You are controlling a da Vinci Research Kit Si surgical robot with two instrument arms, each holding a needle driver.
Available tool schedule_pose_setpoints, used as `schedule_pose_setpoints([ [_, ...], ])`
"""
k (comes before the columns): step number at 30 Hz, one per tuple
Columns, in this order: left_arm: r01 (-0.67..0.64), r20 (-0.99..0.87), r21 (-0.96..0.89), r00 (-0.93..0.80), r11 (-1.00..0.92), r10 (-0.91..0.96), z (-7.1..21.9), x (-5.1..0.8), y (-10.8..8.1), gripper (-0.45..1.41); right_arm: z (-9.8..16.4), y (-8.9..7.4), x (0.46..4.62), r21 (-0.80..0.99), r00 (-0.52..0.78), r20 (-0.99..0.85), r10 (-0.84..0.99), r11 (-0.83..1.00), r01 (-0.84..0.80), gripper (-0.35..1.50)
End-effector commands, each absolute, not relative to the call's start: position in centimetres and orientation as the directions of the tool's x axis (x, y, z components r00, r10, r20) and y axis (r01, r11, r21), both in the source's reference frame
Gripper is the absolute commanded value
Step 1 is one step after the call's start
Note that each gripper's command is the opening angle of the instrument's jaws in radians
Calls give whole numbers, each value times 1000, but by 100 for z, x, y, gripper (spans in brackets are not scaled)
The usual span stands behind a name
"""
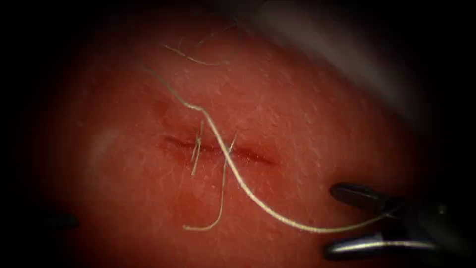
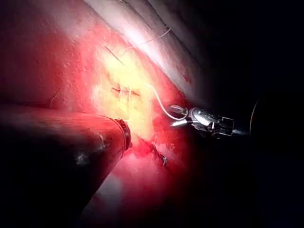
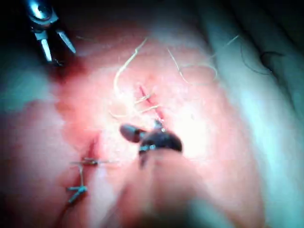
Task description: Wound Closure
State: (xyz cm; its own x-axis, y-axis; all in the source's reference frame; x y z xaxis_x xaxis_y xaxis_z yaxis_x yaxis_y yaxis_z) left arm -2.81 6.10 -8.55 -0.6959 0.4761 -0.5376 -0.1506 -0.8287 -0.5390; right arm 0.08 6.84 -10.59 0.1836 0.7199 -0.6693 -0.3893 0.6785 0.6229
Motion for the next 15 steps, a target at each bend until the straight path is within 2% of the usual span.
schedule_pose_setpoints([
  [1, -167, -532, -528, -699, -833, 478, -840, -296, 600, 68, -1056, 683, 32, 583, 206, -709, 675, 724, -367, 128],
  [5, -142, -572, -464, -705, -874, 419, -829, -322, 602, 61, -1052, 701, 56, 466, 287, -772, 568, 812, -352, 128],
  [11, -252, -531, -386, -726, -888, 437, -792, -361, 592, 62, -1057, 709, 76, 297, 394, -823, 409, 901, -315, 128],
  [15, -310, -419, -318, -802, -896, 426, -764, -358, 587, 62, -1063, 714, 75, 237, 419, -837, 352, 923, -302, 128],
])
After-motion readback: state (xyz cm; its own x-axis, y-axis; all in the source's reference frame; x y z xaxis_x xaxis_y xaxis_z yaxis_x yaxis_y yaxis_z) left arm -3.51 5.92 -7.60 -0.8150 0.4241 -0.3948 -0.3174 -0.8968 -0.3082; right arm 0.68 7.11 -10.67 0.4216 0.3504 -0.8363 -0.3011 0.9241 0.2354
